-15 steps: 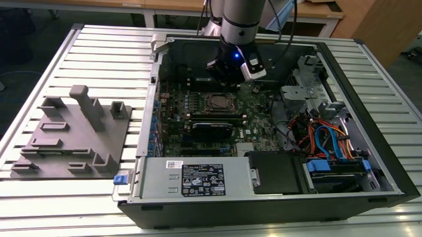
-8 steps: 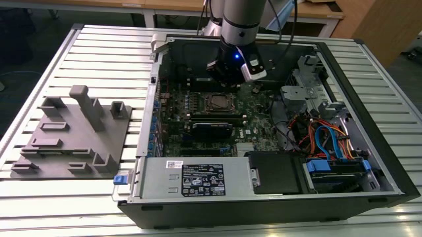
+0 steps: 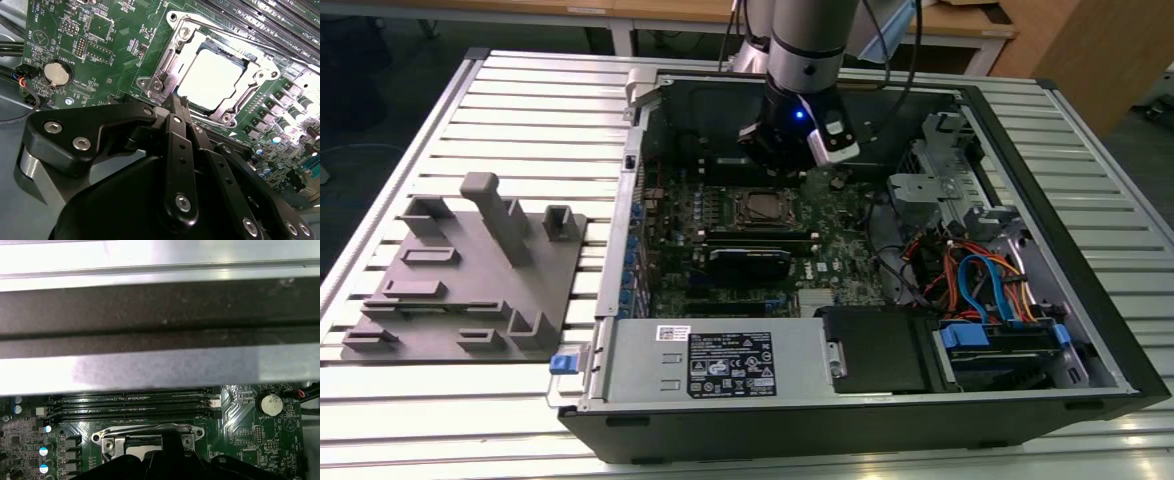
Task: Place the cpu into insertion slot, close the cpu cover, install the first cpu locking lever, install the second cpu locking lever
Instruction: 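Install the second cpu locking lever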
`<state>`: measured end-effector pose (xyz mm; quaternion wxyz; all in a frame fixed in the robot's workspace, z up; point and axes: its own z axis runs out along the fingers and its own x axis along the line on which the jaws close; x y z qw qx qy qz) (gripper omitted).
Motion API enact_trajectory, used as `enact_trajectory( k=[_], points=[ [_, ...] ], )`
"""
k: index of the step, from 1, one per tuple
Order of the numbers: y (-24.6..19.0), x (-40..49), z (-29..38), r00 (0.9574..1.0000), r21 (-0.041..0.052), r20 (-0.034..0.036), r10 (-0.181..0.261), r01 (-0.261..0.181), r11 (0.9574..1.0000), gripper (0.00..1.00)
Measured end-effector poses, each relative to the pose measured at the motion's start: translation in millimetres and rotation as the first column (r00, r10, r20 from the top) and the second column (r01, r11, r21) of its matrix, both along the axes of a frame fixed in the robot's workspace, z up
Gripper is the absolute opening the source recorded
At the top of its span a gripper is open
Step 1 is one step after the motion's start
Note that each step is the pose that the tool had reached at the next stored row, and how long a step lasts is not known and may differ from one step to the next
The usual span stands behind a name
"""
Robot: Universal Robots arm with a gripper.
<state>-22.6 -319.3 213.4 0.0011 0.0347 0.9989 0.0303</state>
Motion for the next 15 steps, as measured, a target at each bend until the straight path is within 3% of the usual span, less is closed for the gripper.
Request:
enact_trajectory(
  k=[8, 15],
  points=[
    [0.0, -0.2, 7.3, 1.0, -0.0001, -0.0001, 0.0, 0.0, 1.0, 0.1],
    [-3.0, -0.2, 7.4, 1.0, -0.0002, -0.0001, 0.0, 0.0, 1.0, 0.1]
  ],
)
